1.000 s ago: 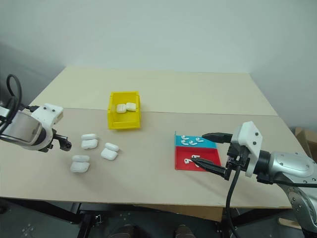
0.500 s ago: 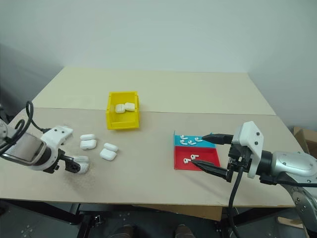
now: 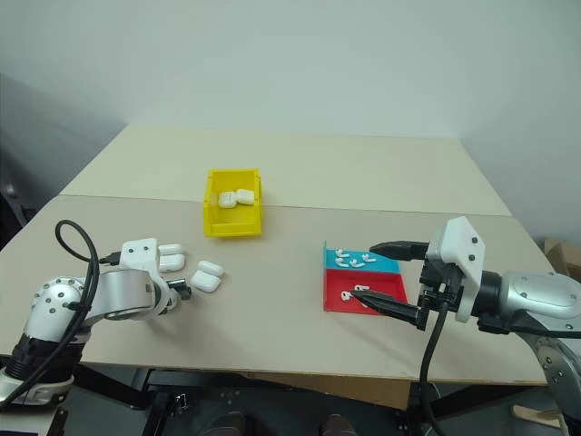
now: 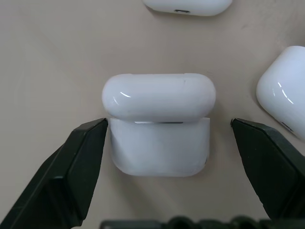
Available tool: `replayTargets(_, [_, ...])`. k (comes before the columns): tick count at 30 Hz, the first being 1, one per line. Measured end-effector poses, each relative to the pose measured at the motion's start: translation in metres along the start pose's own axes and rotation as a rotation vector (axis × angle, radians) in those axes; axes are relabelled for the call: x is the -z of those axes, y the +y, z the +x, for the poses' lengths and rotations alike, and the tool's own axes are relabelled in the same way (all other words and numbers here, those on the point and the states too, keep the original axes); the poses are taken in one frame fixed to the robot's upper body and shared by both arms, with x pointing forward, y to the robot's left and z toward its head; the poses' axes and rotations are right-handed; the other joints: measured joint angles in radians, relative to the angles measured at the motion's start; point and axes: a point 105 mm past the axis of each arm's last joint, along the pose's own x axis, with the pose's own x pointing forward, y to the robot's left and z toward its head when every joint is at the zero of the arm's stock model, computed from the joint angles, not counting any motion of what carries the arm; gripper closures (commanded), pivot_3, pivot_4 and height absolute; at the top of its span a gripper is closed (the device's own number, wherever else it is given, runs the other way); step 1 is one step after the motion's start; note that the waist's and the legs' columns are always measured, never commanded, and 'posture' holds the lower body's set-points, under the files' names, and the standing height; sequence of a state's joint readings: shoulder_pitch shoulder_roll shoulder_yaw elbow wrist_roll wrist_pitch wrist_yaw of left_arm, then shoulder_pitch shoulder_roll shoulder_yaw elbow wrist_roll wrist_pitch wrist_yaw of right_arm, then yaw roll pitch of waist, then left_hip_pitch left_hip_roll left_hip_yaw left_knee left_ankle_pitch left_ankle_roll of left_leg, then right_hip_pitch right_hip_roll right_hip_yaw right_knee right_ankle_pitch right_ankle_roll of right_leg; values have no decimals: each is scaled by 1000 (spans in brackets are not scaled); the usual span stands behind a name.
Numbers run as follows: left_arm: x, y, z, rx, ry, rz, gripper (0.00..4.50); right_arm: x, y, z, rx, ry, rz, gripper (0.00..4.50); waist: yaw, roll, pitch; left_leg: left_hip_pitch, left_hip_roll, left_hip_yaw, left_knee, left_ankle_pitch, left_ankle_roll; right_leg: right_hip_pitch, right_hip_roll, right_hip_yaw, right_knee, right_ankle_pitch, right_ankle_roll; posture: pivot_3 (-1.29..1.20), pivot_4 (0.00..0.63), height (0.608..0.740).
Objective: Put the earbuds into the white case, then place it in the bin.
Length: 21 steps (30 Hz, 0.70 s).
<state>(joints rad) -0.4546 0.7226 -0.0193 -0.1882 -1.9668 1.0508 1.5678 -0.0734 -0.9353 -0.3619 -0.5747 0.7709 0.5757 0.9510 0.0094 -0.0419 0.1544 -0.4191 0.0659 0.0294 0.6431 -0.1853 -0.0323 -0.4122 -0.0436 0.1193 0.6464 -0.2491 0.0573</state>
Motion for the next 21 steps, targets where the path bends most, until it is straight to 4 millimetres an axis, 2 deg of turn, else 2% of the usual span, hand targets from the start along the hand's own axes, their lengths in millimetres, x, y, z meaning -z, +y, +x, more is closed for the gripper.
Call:
replayTargets(5, [-2, 8, -1, -30, -13, 3, 0, 1, 1, 0, 1, 3, 2, 36, 2, 0, 0, 0, 0, 0, 0, 0, 0, 1, 0, 0, 0, 0, 0, 0, 150, 740])
replayTargets(21, [13, 8, -2, -25, 1, -51, 0, -1, 0, 0, 1, -1, -4, 36, 2, 0, 0, 1, 0, 0, 0, 0, 0, 2, 0, 0, -2, 0, 0, 0, 150, 740])
